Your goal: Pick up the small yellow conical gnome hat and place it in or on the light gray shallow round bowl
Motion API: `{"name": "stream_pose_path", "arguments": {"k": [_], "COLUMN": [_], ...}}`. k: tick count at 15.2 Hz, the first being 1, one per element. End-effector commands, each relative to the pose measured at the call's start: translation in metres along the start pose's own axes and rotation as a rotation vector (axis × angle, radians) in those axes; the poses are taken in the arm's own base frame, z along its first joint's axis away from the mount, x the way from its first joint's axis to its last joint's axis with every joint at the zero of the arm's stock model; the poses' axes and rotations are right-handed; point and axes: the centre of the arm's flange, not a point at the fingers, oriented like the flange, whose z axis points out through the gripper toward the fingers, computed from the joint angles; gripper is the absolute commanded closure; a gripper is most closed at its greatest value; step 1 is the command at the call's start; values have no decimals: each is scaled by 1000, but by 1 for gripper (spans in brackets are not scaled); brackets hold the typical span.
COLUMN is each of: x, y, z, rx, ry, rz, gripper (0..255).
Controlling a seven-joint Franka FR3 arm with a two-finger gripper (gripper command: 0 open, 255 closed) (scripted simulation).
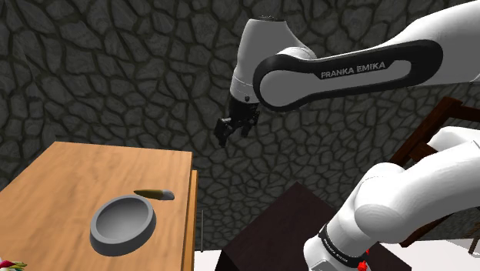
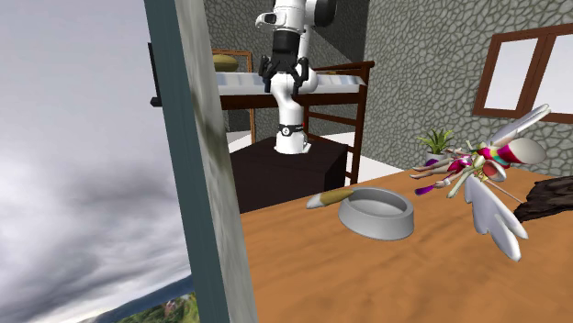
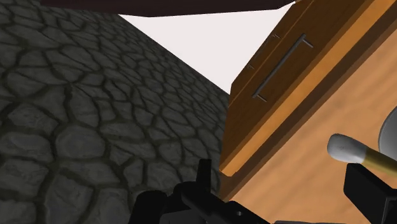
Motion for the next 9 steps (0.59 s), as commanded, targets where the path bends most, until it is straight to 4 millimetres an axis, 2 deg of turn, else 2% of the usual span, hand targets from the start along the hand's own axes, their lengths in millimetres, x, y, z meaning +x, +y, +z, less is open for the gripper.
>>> {"name": "stream_pose_path", "arguments": {"k": [1, 9], "x": [9, 49], "y": [-15, -88], "z": [16, 74], "rx": [4, 12], "ry": [13, 58], "rz": [8, 36], "gripper": [0, 0]}}
